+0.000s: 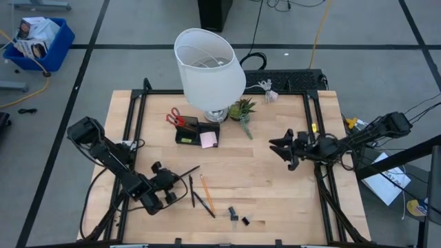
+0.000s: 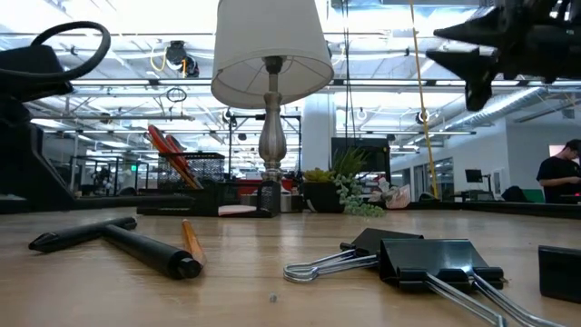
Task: Pick and place office supplies into organizer
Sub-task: Put the black pen into the black desk organizer
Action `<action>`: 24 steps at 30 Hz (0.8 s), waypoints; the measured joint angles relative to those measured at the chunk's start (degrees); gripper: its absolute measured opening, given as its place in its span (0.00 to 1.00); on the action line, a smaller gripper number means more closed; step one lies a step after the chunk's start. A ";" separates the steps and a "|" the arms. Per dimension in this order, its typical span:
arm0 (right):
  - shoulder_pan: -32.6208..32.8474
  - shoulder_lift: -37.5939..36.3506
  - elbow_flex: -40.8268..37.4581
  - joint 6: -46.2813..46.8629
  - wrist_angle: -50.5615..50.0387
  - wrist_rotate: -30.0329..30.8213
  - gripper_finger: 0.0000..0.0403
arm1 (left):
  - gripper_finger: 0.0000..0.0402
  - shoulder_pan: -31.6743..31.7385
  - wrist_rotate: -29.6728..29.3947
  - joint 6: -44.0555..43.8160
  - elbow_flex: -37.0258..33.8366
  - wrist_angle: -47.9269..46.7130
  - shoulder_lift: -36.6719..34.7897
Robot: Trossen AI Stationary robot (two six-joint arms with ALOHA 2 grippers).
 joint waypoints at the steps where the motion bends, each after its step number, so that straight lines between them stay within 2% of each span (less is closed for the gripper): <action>1: 0.01 0.87 0.00 1.35 -1.15 -0.02 0.35 | 0.09 0.00 -0.56 -0.08 0.00 0.54 0.00; 4: 0.01 4.82 0.85 4.93 -6.03 -0.52 0.35 | 0.13 0.27 -1.08 0.45 0.04 2.98 -0.06; 7: 0.01 10.93 3.65 5.67 -10.12 -1.60 0.35 | 0.12 0.92 0.42 2.19 0.07 5.36 -0.06; 12: 0.03 23.90 15.84 1.69 -8.13 -3.71 0.35 | 0.07 2.16 1.25 5.12 0.11 9.48 -0.11; 15: -1.32 31.51 24.07 -1.14 -8.29 -8.90 0.35 | 0.07 3.57 1.80 7.14 0.11 11.68 -0.13; 18: -1.61 38.50 32.55 -10.83 -8.10 -13.09 0.35 | 0.10 5.38 3.66 7.96 0.11 13.91 -0.13; 21: -0.74 46.57 39.88 -24.76 -13.84 -13.49 0.35 | 0.13 7.20 5.86 9.96 0.11 16.64 -0.13; 24: 0.41 53.90 46.95 -39.68 -17.38 -11.80 0.35 | 0.11 8.85 6.69 10.51 0.15 18.05 -0.13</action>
